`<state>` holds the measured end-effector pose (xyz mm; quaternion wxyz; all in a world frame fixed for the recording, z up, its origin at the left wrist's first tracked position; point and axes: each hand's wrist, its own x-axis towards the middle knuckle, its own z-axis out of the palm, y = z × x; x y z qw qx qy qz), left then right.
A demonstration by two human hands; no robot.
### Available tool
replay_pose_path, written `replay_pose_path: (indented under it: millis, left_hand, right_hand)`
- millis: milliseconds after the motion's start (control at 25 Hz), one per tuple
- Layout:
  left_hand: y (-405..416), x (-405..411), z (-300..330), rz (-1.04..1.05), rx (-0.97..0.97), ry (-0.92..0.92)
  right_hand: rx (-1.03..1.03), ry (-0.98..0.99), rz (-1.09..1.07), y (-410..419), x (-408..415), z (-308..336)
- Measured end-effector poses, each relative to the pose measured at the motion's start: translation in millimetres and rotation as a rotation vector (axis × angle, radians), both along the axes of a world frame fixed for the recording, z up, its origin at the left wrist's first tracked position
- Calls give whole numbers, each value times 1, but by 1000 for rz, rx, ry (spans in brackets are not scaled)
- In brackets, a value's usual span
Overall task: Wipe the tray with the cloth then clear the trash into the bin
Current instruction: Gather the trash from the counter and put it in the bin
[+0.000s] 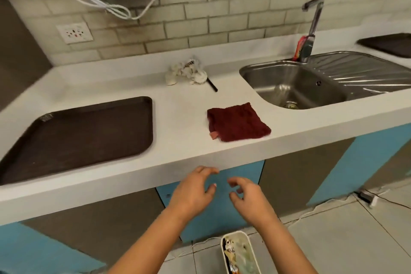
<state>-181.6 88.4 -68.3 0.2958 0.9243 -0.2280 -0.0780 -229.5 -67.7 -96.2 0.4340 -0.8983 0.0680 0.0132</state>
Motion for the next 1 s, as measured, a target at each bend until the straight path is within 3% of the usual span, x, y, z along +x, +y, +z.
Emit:
replay_pose_path:
  millis: [520, 1000]
  left_hand:
    - [88, 145, 76, 104, -104, -125]
    - [150, 308, 74, 82, -125, -56]
  right_hand:
    - [57, -164, -59, 69, 158, 81]
    - [4, -105, -231, 103, 282, 79]
